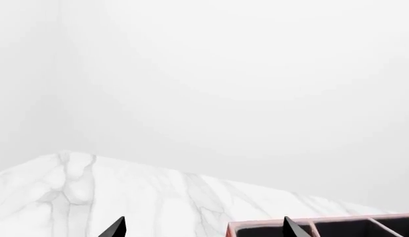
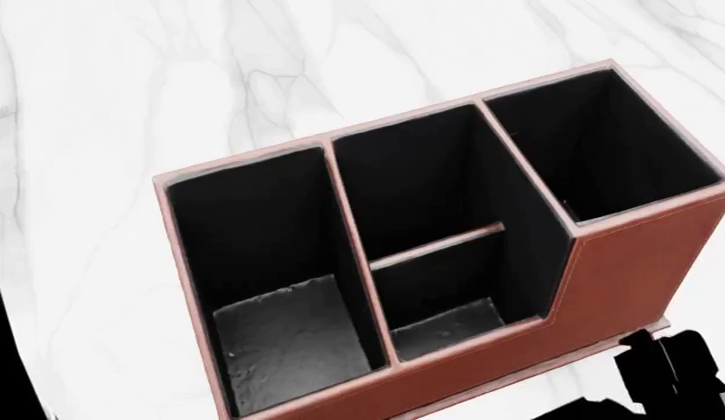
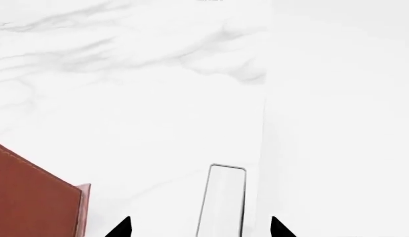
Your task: Pick up the book and place it in the left compartment of the caddy.
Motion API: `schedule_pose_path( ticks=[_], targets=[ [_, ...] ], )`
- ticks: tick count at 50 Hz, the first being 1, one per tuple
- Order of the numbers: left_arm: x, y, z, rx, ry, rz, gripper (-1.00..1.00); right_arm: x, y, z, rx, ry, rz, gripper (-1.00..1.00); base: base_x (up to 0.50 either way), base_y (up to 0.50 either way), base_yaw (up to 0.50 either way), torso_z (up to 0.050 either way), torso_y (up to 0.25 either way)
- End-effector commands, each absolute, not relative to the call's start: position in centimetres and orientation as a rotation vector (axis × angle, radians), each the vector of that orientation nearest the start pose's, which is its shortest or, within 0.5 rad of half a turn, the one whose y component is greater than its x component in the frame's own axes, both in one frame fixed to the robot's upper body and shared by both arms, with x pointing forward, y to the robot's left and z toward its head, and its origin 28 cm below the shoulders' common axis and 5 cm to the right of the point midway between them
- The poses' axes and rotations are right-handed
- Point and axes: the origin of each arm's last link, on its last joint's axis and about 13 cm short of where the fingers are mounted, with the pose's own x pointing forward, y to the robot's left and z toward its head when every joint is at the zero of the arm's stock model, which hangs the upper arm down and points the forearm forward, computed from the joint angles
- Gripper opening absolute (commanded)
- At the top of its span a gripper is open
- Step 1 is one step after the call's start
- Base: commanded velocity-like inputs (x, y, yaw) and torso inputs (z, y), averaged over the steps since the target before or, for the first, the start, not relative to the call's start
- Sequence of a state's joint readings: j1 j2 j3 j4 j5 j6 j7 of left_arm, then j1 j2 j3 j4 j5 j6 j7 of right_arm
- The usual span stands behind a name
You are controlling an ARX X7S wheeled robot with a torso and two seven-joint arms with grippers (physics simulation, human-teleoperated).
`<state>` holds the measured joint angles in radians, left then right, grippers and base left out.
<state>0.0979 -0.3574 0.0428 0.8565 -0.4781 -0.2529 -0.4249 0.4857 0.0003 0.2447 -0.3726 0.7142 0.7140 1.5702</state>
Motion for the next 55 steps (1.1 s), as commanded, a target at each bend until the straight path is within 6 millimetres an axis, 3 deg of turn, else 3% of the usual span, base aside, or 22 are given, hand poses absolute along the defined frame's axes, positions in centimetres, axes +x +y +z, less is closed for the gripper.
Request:
schedule_pose_path(
  ticks=[1, 55],
  targets=[
    [15.7, 22.1, 15.5, -0.188, -0.391, 0.034, 1.0, 27.2, -10.4, 17.4, 0.638, 0.252, -1.243, 1.0, 0.0, 0.0, 0.0, 0.0, 0.0],
    [15.7, 22.2, 15.5, -0.193, -0.392, 0.036, 1.0, 29.2, -9.6, 14.2, 0.657, 0.358, -1.28, 1.0, 0.0, 0.0, 0.0, 0.0, 0.0]
  ],
)
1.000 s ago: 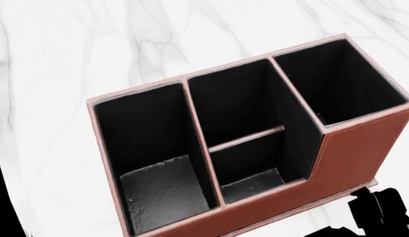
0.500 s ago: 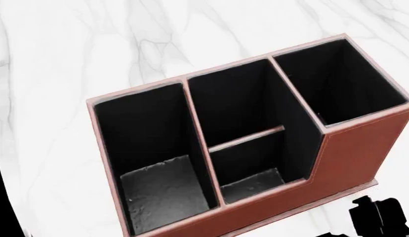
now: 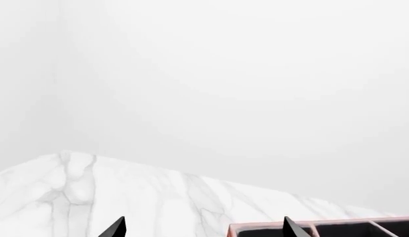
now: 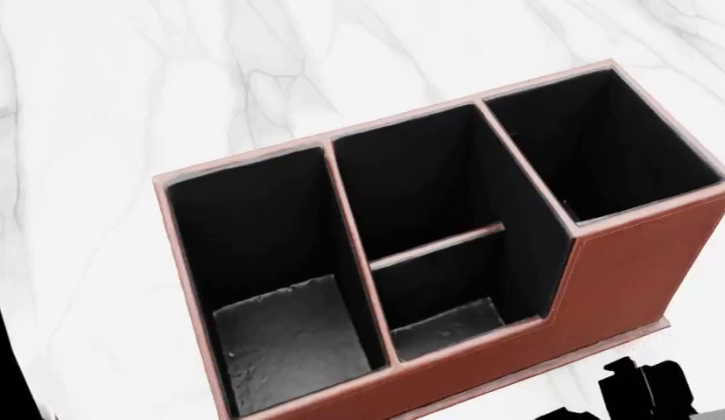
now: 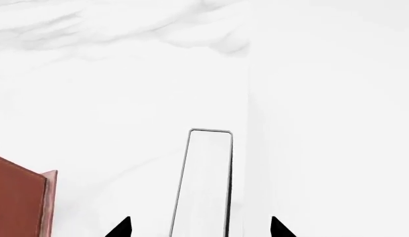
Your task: Pick up the book and place it in the left compartment of the caddy.
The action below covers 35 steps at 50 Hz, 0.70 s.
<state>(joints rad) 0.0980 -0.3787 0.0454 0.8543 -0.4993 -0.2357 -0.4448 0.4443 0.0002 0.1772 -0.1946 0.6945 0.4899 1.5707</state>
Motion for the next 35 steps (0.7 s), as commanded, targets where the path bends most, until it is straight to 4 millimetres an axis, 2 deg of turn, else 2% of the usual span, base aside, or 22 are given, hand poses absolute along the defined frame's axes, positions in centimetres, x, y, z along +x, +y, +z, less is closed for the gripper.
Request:
schedule_pose_path(
  ticks=[1, 21, 22, 35],
  targets=[
    [15.7, 22.2, 15.5, -0.194, -0.392, 0.036, 1.0, 29.3, -9.5, 14.2, 0.65, 0.357, -1.277, 1.0, 0.0, 0.0, 0.0, 0.0, 0.0],
    [15.7, 22.2, 15.5, -0.194, -0.391, 0.035, 1.0, 29.5, -9.3, 13.1, 0.669, 0.421, -1.275, 1.0, 0.0, 0.0, 0.0, 0.0, 0.0],
    [15.7, 22.2, 15.5, -0.194, -0.392, 0.035, 1.0, 29.6, -9.3, 13.0, 0.67, 0.427, -1.278, -1.0, 0.0, 0.0, 0.0, 0.0, 0.0],
    [15.6, 22.2, 15.5, -0.194, -0.391, 0.035, 1.0, 29.5, -9.3, 12.5, 0.657, 0.452, -1.277, -1.0, 0.0, 0.0, 0.0, 0.0, 0.0]
  ],
)
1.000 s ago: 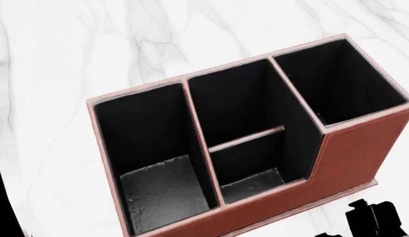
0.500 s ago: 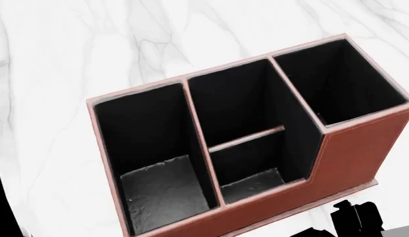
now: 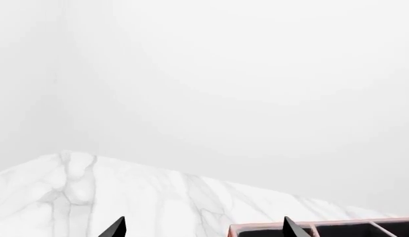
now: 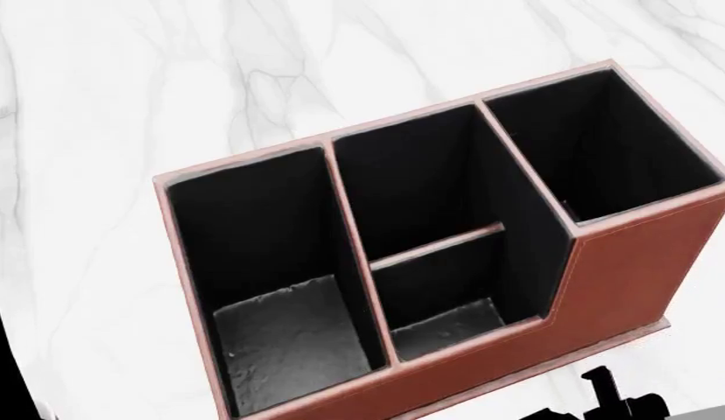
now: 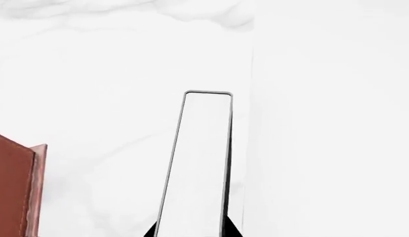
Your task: Pick up the book and place it in the left compartment of the caddy.
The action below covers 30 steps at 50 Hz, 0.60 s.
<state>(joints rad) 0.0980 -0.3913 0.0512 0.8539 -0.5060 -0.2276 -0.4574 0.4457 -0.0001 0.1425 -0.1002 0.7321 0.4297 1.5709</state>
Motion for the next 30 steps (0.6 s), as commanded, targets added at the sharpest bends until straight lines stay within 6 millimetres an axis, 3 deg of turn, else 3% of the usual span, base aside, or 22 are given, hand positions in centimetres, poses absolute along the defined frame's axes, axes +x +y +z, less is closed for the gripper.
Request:
schedule_pose_path(
  ticks=[1, 16, 30],
  targets=[
    [15.6, 22.2, 15.5, -0.194, -0.391, 0.035, 1.0, 29.5, -9.3, 12.5, 0.653, 0.455, -1.28, -1.0, 0.0, 0.0, 0.0, 0.0, 0.0],
    [15.8, 22.2, 15.4, -0.192, -0.39, 0.034, 1.0, 29.0, -9.0, 13.5, 0.655, 0.414, -1.241, -1.0, 0.0, 0.0, 0.0, 0.0, -0.002],
    [15.7, 22.2, 15.5, -0.192, -0.392, 0.036, 1.0, 28.0, -8.3, 16.5, 0.605, 0.113, -1.165, -1.0, 0.0, 0.0, 0.0, 0.0, 0.0]
  ],
)
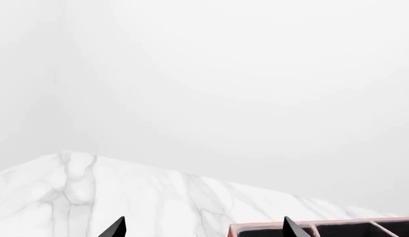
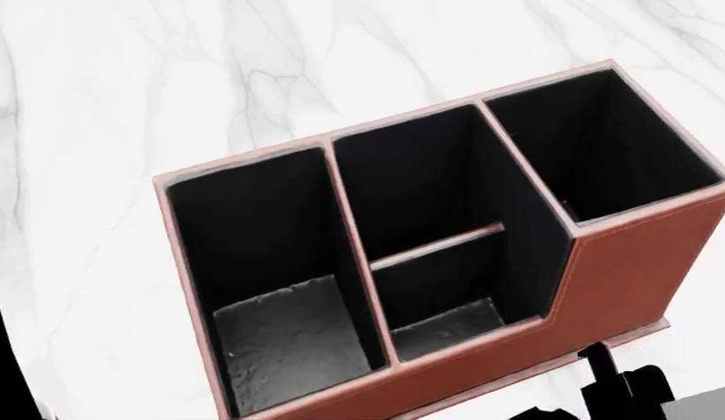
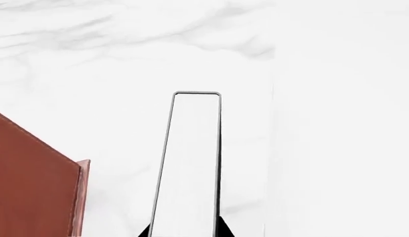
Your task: Pick up the book and place it in the left compartment of the caddy.
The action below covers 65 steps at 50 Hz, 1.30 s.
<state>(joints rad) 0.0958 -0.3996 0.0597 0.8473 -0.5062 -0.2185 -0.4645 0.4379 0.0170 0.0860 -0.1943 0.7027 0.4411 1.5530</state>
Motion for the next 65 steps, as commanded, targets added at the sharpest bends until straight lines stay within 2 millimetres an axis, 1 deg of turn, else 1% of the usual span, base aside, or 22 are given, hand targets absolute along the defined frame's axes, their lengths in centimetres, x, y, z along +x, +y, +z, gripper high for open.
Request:
schedule_pose_path(
  ticks=[1, 7, 9, 11, 12, 13, 14, 15, 16, 22, 33, 49, 53, 54, 59, 64, 65],
  targets=[
    [15.7, 22.2, 15.5, -0.192, -0.392, 0.036, 1.0, 28.0, -8.3, 16.7, 0.602, 0.132, -1.166, -1.0, 0.0, 0.0, 0.0, 0.0, 0.0],
    [15.6, 22.2, 15.6, -0.192, -0.393, 0.035, 1.0, 27.6, -8.3, 17.6, 0.607, 0.065, -1.16, -1.0, 0.0, 0.0, 0.0, 0.0, 0.0],
    [15.5, 22.2, 15.7, -0.193, -0.395, 0.037, 1.0, 27.6, -8.3, 17.8, 0.578, 0.025, -1.167, -1.0, 0.0, 0.0, 0.0, 0.0, 0.0],
    [15.6, 22.2, 15.7, -0.193, -0.395, 0.038, 1.0, 27.4, -8.2, 18.2, 0.537, -0.036, -1.162, -1.0, 0.0, 0.0, 0.0, 0.0, 0.0],
    [15.6, 22.3, 15.6, -0.194, -0.396, 0.038, 1.0, 27.3, -8.1, 18.7, 0.541, -0.165, -1.105, -1.0, 0.0, 0.0, 0.0, 0.0, 0.0],
    [15.6, 22.3, 15.7, -0.194, -0.397, 0.038, 1.0, 27.2, -8.1, 18.8, 0.539, -0.165, -1.119, -1.0, 0.0, 0.0, 0.0, 0.0, 0.0],
    [15.6, 22.3, 15.7, -0.194, -0.397, 0.038, 1.0, 27.1, -8.1, 19.0, 0.523, -0.201, -1.113, -1.0, 0.0, 0.0, 0.0, 0.0, 0.0],
    [15.6, 22.3, 15.7, -0.195, -0.397, 0.038, 1.0, 26.8, -8.0, 19.4, 0.478, -0.293, -1.087, -1.0, 0.0, 0.0, 0.0, 0.0, 0.0],
    [15.6, 22.3, 15.6, -0.195, -0.397, 0.039, 1.0, 26.7, -8.0, 19.7, 0.473, -0.292, -1.094, -1.0, 0.0, 0.0, 0.0, 0.0, 0.0],
    [15.4, 22.2, 15.8, -0.195, -0.399, 0.038, 1.0, 26.2, -7.9, 21.2, 0.406, -0.445, -1.056, -1.0, 0.0, 0.0, 0.0, 0.0, 0.0],
    [15.5, 22.3, 15.7, -0.195, -0.399, 0.038, 1.0, 25.7, -7.6, 22.3, 0.333, -0.522, -1.047, -1.0, 0.0, 0.0, 0.0, 0.0, 0.0],
    [15.6, 22.3, 15.6, -0.196, -0.399, 0.039, 1.0, 25.8, -7.1, 23.2, 0.353, -0.586, -0.949, -1.0, 0.0, 0.0, 0.0, 0.0, 0.001],
    [15.6, 22.4, 15.7, -0.197, -0.399, 0.039, 1.0, 25.9, -6.8, 23.3, 0.357, -0.608, -0.887, -1.0, 0.0, 0.0, 0.0, 0.0, 0.0],
    [15.5, 22.3, 15.7, -0.196, -0.399, 0.039, 1.0, 26.0, -6.6, 23.5, 0.366, -0.616, -0.841, -1.0, 0.0, 0.0, 0.0, 0.0, 0.0],
    [15.5, 22.3, 15.7, -0.196, -0.398, 0.038, 1.0, 25.9, -6.3, 23.7, 0.357, -0.641, -0.792, -1.0, 0.0, 0.0, 0.0, 0.0, 0.0],
    [15.5, 22.3, 15.8, -0.196, -0.4, 0.039, 1.0, 25.9, -6.0, 23.7, 0.314, -0.659, -0.734, -1.0, 0.0, 0.0, 0.0, 0.0, 0.002],
    [15.5, 22.3, 15.8, -0.196, -0.4, 0.039, 1.0, 26.0, -5.9, 23.7, 0.292, -0.647, -0.693, -1.0, 0.0, 0.0, 0.0, 0.0, 0.0]
  ],
)
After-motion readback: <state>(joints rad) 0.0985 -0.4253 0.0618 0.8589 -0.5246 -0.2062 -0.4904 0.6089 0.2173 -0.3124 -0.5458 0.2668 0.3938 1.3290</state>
